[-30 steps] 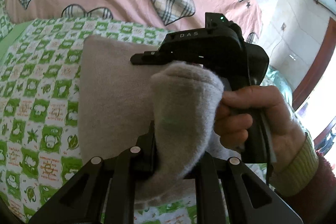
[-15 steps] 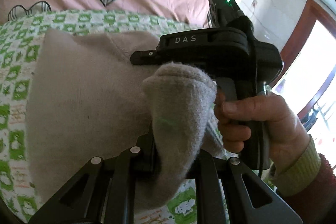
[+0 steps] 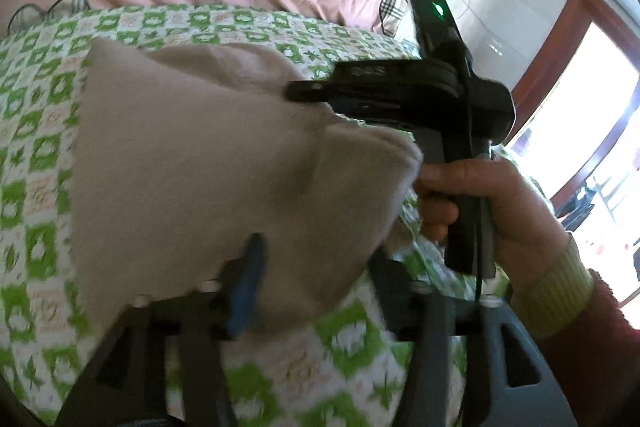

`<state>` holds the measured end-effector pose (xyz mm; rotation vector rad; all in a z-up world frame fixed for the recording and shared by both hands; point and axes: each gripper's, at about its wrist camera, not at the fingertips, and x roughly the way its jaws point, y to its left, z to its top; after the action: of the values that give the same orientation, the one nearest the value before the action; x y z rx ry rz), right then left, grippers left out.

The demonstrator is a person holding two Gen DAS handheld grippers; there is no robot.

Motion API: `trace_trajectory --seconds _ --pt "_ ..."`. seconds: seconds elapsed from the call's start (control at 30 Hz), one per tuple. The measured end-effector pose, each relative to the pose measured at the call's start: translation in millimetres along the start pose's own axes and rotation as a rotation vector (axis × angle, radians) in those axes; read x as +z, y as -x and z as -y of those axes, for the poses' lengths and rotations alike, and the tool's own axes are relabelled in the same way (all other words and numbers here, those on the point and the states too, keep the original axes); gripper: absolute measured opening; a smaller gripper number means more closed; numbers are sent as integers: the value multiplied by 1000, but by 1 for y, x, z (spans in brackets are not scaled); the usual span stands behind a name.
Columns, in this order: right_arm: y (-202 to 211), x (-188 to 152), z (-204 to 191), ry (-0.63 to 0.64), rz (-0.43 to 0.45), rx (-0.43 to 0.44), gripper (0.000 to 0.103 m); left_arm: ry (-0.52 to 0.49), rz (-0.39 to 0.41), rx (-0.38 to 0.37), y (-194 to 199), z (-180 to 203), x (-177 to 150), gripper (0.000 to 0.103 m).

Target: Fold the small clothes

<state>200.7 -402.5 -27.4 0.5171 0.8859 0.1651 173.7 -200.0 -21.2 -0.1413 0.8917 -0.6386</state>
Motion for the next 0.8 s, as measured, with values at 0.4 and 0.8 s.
trace_trajectory --seconds 0.4,0.8 --pt "28 -22 15 -128 -1 92 70 234 -3 70 38 -99 1 78" --pt "-19 -22 15 -126 -115 166 69 410 -86 -112 -39 -165 37 82"
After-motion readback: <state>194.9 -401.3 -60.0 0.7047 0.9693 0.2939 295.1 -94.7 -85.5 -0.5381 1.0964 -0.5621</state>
